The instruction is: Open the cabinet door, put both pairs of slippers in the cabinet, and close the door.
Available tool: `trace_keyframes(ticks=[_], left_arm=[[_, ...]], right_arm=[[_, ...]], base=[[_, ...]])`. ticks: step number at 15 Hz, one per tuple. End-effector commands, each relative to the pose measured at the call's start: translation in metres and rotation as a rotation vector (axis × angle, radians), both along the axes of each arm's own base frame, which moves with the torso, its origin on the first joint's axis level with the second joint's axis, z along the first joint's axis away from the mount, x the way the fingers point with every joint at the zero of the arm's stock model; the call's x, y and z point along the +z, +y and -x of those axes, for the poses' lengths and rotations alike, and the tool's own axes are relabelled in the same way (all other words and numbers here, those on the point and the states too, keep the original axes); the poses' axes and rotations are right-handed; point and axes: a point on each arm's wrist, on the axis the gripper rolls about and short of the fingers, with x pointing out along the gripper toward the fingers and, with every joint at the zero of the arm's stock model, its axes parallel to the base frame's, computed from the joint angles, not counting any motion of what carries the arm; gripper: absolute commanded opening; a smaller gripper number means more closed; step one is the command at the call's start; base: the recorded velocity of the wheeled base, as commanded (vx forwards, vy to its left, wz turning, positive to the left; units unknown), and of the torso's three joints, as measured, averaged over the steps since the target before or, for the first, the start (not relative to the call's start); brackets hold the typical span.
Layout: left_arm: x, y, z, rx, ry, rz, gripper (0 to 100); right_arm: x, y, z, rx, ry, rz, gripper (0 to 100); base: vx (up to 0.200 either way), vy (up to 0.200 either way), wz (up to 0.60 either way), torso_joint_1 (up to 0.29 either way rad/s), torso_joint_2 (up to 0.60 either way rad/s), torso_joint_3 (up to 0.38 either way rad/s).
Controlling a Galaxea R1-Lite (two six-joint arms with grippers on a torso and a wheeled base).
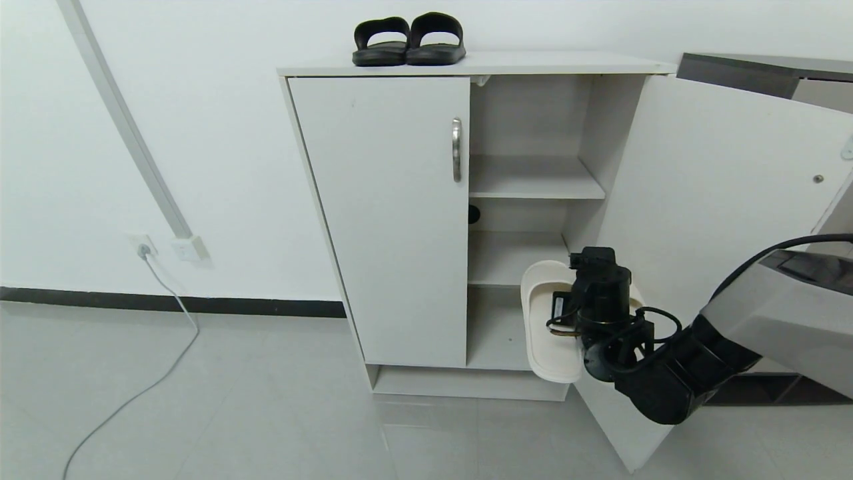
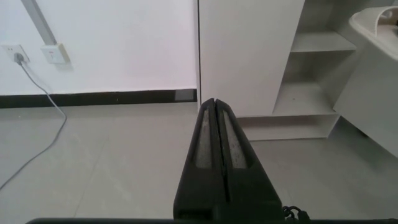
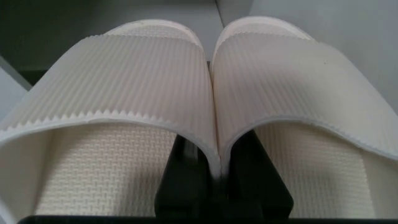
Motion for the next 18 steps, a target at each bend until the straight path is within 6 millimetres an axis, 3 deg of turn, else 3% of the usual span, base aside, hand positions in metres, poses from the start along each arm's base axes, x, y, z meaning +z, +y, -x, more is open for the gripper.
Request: trace_keyframes(ticks=[1,9,12,14,18], left_arm=[[0.0,0.0,0.0,0.0,0.002,0.001,0],[0.0,0.0,0.0,0.0,0.002,0.001,0],[0.0,0.0,0.0,0.0,0.002,0.001,0],[0.0,0.0,0.0,0.0,0.002,0.001,0],[0.0,0.0,0.0,0.0,0.002,0.005,0]], right_arm=[[0.0,-0.009,-0.001,-0.018,0.006,0.001,0],[-0.002,-0.011,0.0,-0.013,0.004,0.001,0],[0.003,0.016,0.016,0.072,-0.016,-0.014,0],[0.001,0.047,0.035,0.198,-0.011,-0.019,0],[-0.013,0.055,0.036,0.214,0.016,-0.008,0]], base=[[0.0,0.0,0.0,0.0,0.0,0.0],[0.0,0.0,0.0,0.0,0.0,0.0],[0.0,0.0,0.0,0.0,0.0,0.0],[0.0,0.0,0.0,0.0,0.0,0.0],[0.0,0.0,0.0,0.0,0.0,0.0]])
